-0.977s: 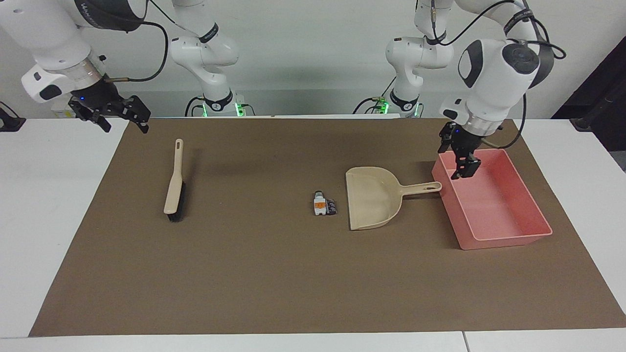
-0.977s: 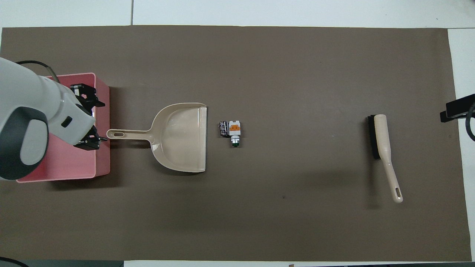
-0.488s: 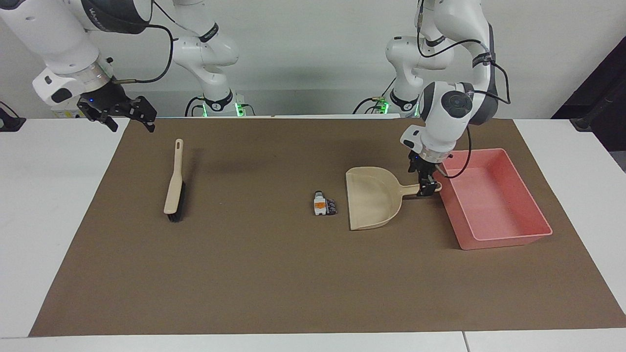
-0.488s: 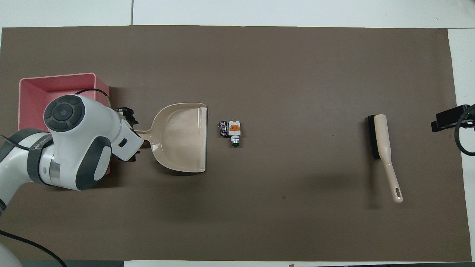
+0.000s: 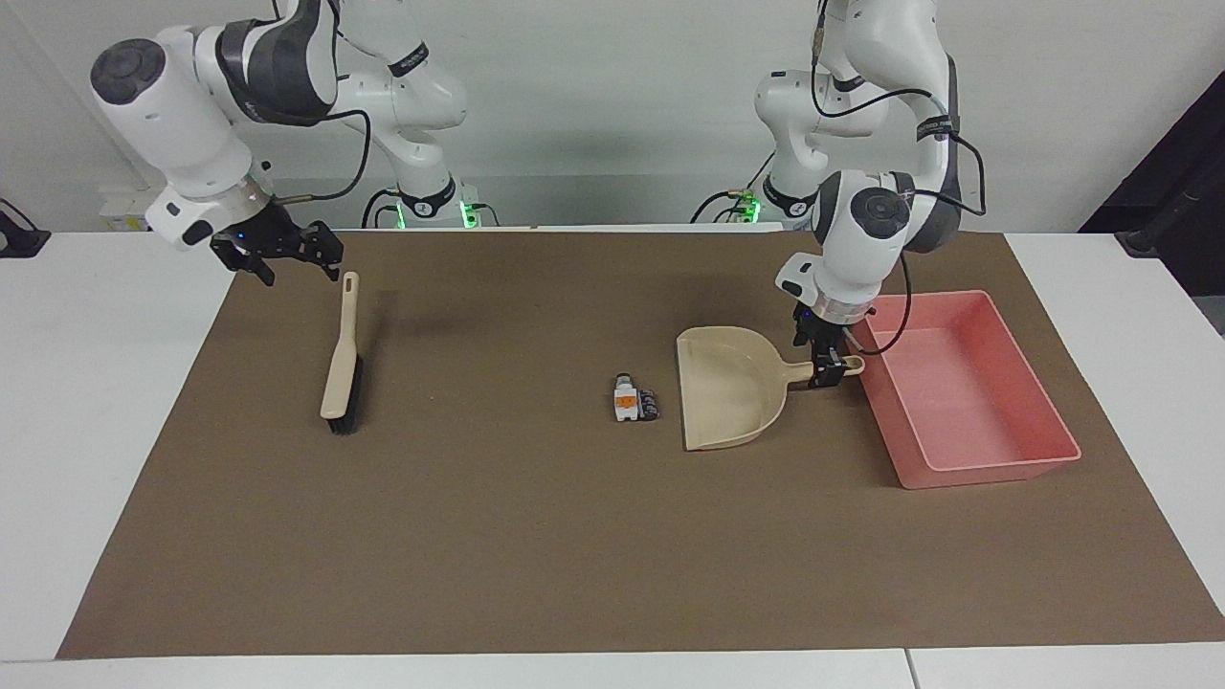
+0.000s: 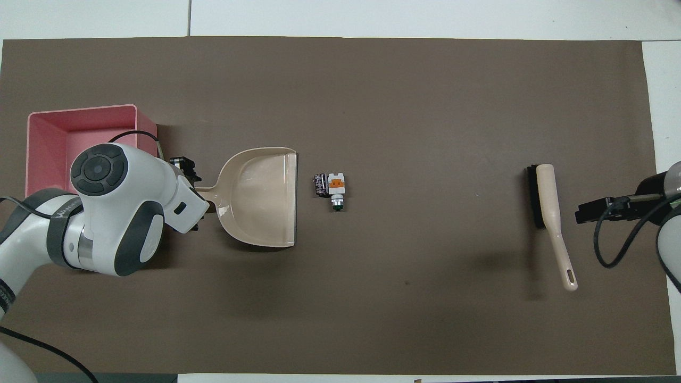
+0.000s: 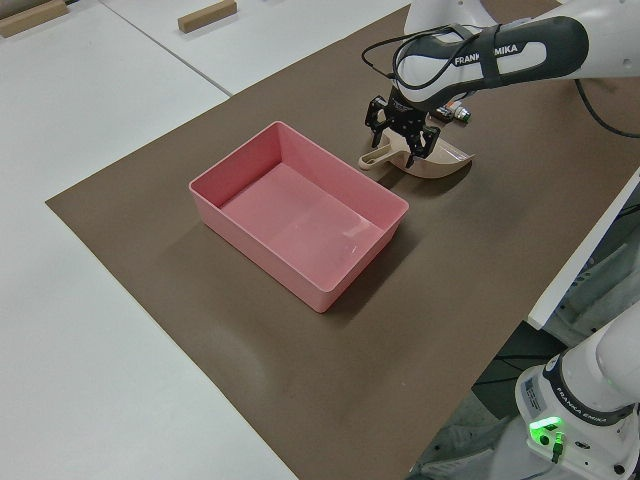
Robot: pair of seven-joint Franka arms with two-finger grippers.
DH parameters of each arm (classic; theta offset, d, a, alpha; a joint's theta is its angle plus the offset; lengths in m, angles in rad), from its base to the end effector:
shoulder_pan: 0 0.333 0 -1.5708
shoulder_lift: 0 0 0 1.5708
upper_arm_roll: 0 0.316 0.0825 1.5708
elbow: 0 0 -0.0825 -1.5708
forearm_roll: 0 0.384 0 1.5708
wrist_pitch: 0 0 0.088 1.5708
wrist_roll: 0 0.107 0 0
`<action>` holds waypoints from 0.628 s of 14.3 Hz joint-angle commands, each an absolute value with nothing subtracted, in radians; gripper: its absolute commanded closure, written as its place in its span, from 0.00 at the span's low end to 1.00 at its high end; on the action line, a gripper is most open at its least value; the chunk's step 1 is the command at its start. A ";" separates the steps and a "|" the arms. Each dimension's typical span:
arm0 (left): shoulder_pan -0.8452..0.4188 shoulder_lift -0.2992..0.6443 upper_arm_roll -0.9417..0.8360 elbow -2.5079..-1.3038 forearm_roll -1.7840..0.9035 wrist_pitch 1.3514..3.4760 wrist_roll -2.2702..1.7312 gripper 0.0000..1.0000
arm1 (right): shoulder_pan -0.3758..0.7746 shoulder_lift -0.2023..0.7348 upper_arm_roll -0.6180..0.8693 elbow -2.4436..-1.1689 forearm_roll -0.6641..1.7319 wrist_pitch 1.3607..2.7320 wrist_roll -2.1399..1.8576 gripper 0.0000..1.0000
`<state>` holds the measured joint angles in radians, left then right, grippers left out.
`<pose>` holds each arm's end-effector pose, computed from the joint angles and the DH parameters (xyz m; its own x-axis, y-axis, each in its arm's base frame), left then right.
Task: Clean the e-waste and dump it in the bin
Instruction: 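Grasp the hand brush with the right gripper while the left gripper holds the dustpan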
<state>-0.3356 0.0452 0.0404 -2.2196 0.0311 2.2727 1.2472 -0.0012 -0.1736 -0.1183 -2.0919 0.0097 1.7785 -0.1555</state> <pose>0.5106 -0.1545 0.3565 0.0085 -0.9997 -0.0220 -0.9998 -0.0082 -0.0154 0.4846 -0.0596 0.4865 0.9902 0.0396 -0.1343 0.0330 -0.9982 -0.0509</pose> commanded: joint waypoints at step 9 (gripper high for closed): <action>-0.376 0.054 0.051 -2.255 0.052 2.339 1.192 0.91 | -0.055 -0.150 -0.115 -2.414 0.023 2.101 -0.252 0.01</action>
